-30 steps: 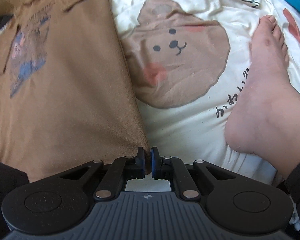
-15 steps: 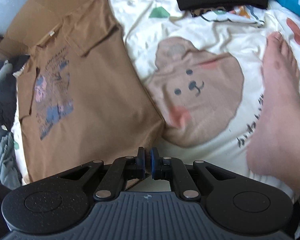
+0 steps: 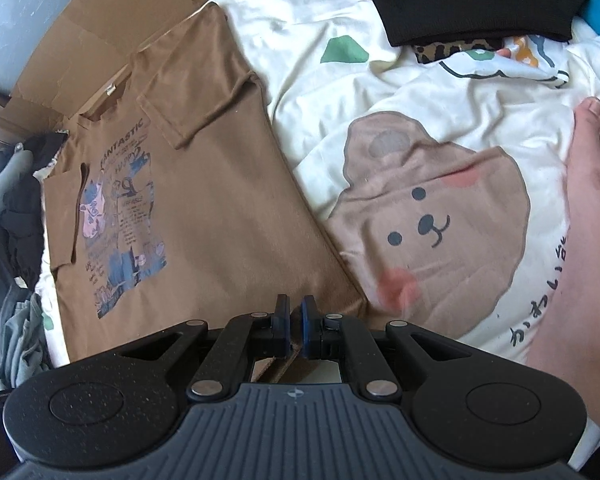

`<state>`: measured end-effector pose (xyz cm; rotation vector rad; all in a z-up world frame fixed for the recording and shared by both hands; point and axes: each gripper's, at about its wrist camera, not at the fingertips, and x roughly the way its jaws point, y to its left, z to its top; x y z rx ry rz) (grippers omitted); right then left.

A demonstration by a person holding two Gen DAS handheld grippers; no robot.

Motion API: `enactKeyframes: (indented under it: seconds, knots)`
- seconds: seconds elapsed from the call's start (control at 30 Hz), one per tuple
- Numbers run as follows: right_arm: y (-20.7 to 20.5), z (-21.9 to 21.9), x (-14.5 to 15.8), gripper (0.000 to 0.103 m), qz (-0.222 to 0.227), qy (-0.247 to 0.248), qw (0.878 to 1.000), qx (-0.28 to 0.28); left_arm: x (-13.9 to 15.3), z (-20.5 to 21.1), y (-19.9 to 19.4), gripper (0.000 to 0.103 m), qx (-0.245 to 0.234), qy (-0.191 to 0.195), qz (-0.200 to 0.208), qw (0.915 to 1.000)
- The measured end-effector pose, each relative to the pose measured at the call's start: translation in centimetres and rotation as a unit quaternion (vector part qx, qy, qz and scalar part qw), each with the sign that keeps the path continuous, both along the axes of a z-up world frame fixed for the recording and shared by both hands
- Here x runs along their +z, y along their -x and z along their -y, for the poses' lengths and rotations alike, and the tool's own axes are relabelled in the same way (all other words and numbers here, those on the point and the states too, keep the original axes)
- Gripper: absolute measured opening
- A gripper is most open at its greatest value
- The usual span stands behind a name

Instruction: Fold clothes

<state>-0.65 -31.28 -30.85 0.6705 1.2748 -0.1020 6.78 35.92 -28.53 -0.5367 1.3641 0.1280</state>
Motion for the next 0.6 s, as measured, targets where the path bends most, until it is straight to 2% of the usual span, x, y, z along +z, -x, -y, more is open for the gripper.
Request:
enactKeyframes:
  seconds: [0.13, 0.2, 0.33, 0.47, 0.6]
  knots:
    - [-0.2, -0.1, -0.5, 0.004, -0.003, 0.001, 1.0, 0.001, -0.8, 0.1, 0.3, 0.003, -0.01, 0.006, -0.021, 0.9997]
    - [-0.1, 0.0, -0.6, 0.004, -0.004, -0.001, 1.0, 0.001, -1.2, 0.0, 0.9, 0.01, -0.011, -0.001, -0.032, 0.9994]
    - [0.3, 0.1, -1.1, 0.004, -0.01, -0.002, 1.0, -0.001, -2.6, -0.3, 2.6, 0.014, 0.007, 0.004, -0.054, 0.9985]
    - [0.8, 0.1, -1.4, 0.004, -0.015, -0.002, 1.0, 0.0, -3.7, 0.1, 4.1, 0.033, 0.013, 0.02, -0.063, 0.9977]
    - [1.1, 0.0, -1.2, 0.004, -0.015, -0.001, 1.0, 0.001, -4.1, 0.7, 5.6, 0.035, 0.016, 0.031, -0.065, 0.9973]
